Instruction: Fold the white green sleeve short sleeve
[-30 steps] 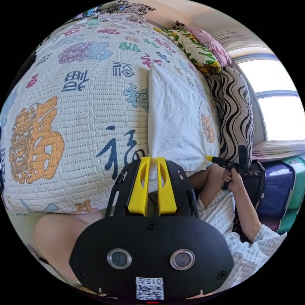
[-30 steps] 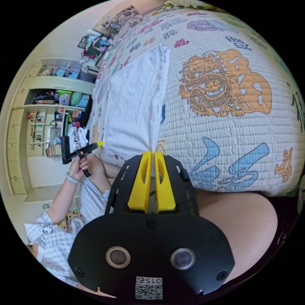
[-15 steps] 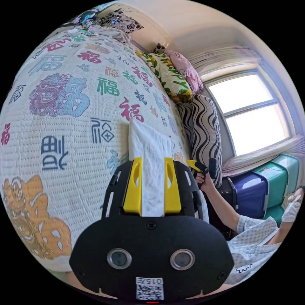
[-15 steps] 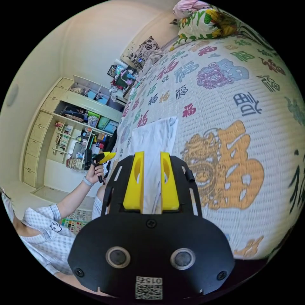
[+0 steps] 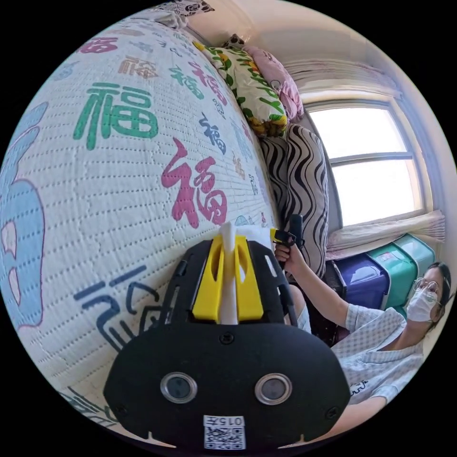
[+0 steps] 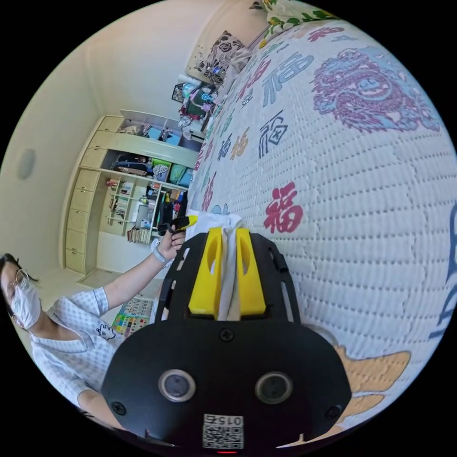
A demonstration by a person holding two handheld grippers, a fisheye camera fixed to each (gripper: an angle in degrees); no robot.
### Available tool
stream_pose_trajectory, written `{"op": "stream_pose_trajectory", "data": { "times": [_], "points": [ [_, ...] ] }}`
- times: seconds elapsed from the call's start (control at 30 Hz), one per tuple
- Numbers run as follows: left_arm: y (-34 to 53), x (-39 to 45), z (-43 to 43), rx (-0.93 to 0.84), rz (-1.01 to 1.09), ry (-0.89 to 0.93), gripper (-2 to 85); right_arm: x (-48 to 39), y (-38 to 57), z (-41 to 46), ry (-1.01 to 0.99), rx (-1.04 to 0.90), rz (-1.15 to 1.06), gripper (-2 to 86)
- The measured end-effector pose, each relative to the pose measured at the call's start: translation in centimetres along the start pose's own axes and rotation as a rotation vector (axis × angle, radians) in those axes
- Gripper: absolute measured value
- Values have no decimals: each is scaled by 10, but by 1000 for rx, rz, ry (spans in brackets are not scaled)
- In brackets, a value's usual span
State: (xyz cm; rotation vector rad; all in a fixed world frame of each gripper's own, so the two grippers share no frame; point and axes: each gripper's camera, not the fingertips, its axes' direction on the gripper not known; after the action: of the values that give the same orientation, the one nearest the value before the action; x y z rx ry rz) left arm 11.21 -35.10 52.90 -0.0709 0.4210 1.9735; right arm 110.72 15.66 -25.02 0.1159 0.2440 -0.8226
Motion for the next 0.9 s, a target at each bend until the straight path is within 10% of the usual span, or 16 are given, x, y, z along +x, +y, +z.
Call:
{"op": "stream_pose_trajectory", "data": {
  "times": [0.47,0.9],
  "points": [
    [140,139,-38,-88,663,-181,6,-141,95,26,328,-140,-631,42],
    [275,153,16,-332,554,-490,57,-140,188,168,734,-622,-631,50]
  ]
}}
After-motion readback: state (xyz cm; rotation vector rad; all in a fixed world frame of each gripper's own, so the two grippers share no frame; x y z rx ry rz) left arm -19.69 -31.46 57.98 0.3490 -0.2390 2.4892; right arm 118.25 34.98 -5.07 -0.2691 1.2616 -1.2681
